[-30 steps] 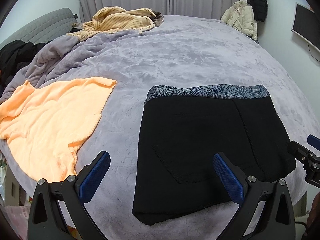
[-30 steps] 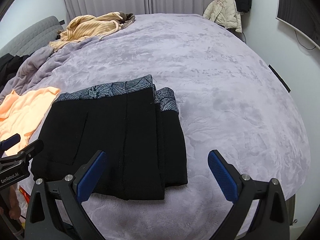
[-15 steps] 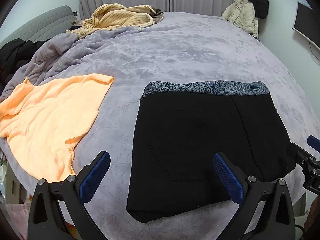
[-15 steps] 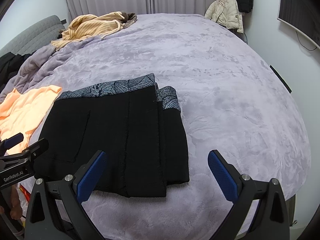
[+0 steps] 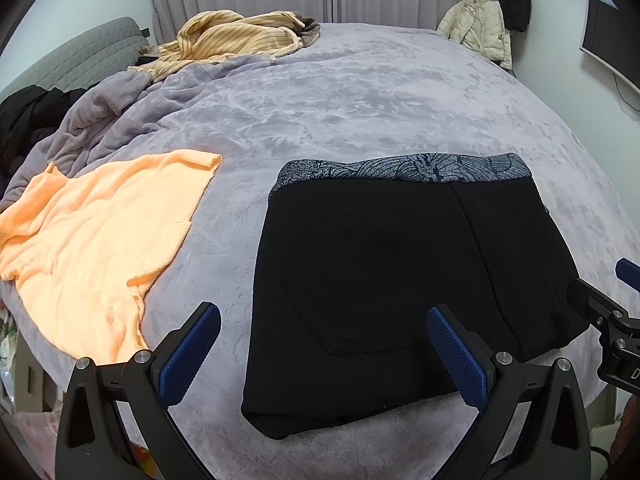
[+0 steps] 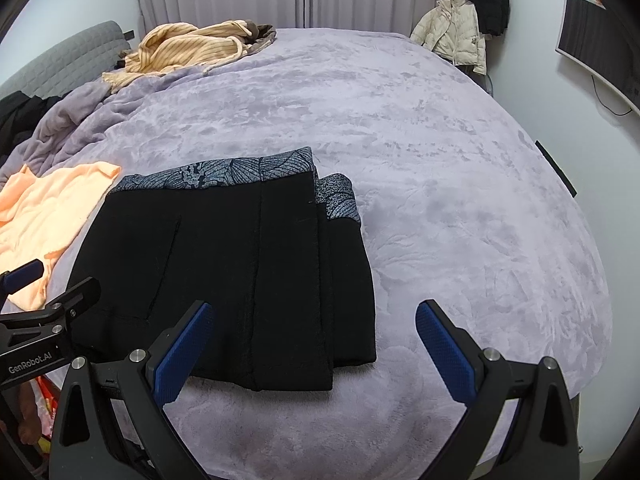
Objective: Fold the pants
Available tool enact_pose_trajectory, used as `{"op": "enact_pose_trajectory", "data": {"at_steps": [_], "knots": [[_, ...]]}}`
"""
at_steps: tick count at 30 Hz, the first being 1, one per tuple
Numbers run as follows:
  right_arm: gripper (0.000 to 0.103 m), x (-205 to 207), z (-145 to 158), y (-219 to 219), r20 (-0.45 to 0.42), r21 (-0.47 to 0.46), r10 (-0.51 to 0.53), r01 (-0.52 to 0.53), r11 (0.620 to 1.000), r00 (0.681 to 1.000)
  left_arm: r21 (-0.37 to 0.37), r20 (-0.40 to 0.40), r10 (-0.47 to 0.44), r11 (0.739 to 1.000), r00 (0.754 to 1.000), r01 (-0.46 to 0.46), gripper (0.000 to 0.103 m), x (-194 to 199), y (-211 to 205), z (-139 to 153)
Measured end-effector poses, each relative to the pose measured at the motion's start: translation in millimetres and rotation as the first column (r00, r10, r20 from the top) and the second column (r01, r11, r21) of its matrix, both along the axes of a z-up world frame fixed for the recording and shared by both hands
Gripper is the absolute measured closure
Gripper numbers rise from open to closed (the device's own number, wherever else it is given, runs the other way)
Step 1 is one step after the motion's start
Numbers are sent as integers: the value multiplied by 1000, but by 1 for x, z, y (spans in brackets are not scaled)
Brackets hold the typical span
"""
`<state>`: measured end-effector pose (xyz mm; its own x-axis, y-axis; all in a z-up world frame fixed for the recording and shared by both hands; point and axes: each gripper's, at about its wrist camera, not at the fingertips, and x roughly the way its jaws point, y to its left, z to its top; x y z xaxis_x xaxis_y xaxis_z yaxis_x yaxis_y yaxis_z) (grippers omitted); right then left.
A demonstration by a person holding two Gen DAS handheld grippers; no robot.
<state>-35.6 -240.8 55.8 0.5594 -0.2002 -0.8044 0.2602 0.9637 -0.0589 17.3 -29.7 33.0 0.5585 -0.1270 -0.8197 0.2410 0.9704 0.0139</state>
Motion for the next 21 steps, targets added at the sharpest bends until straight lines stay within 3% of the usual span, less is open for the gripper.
{"op": "enact_pose_trajectory", "data": {"at_steps": [21], "knots": [[2,0,-4,0,-12,-5,-2,2,1000,1000,3,-8,4,1000,1000,-4,0,-3,-3,-2]]}}
